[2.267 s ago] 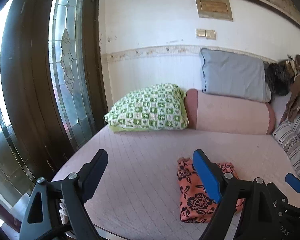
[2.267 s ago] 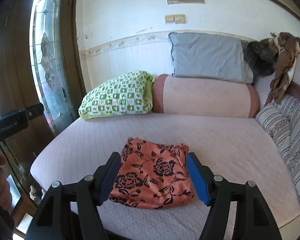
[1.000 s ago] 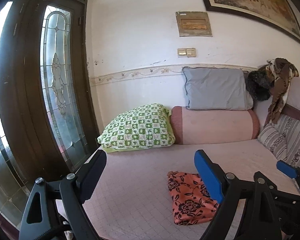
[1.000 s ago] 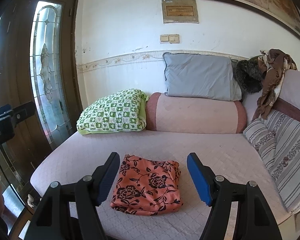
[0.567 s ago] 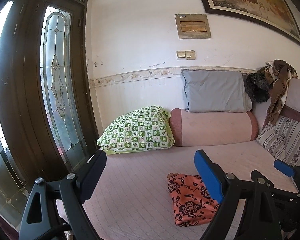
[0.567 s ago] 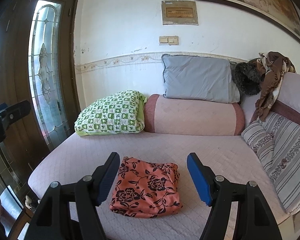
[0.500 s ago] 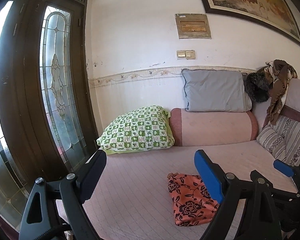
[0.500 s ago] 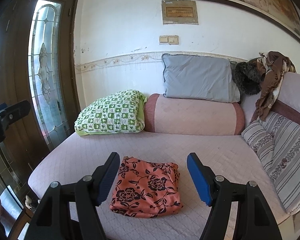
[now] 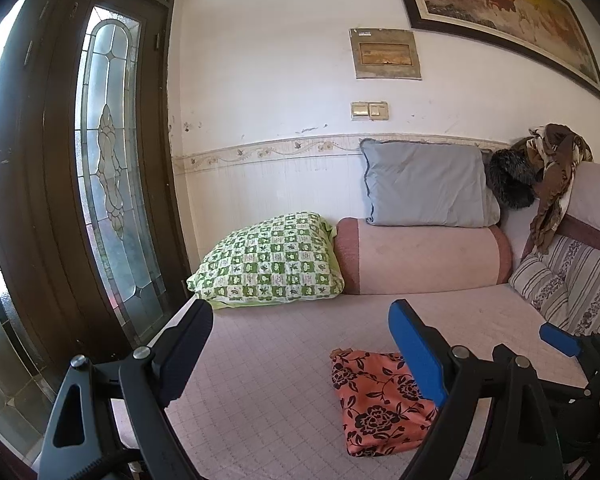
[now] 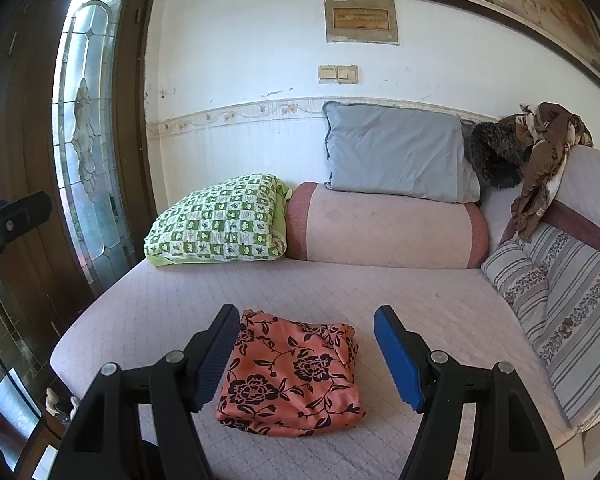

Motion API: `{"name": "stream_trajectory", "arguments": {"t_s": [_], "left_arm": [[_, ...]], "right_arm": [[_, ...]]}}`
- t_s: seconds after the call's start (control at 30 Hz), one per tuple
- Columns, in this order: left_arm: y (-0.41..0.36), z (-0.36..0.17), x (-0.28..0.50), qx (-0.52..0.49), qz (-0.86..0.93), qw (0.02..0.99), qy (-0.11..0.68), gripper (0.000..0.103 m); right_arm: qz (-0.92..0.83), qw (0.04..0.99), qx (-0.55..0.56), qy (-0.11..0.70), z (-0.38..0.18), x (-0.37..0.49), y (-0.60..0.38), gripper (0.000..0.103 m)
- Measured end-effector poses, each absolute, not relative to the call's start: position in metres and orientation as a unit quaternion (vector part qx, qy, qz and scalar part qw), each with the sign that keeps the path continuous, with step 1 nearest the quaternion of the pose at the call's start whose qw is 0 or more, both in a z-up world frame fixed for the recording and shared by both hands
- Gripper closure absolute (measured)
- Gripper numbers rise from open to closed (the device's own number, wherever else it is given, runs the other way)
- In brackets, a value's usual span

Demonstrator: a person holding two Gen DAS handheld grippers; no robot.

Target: Fold small clothes

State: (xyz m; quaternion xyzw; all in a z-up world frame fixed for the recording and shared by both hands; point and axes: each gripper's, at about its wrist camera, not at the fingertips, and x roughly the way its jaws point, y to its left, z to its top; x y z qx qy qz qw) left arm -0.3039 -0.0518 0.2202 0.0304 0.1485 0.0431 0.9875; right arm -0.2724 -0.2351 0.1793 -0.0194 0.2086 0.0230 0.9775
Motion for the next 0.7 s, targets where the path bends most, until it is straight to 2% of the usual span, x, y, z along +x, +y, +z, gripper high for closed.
{"name": "stream_trajectory", "arguments": {"t_s": [0.7], "left_arm": [[-0.045,0.216,-0.284,0.022,0.029,0.986,0.165,0.013]], "right_arm": [[0.023,0.975,-0.024,0.222,0.174,-0.252,-0.224,0.030]]}}
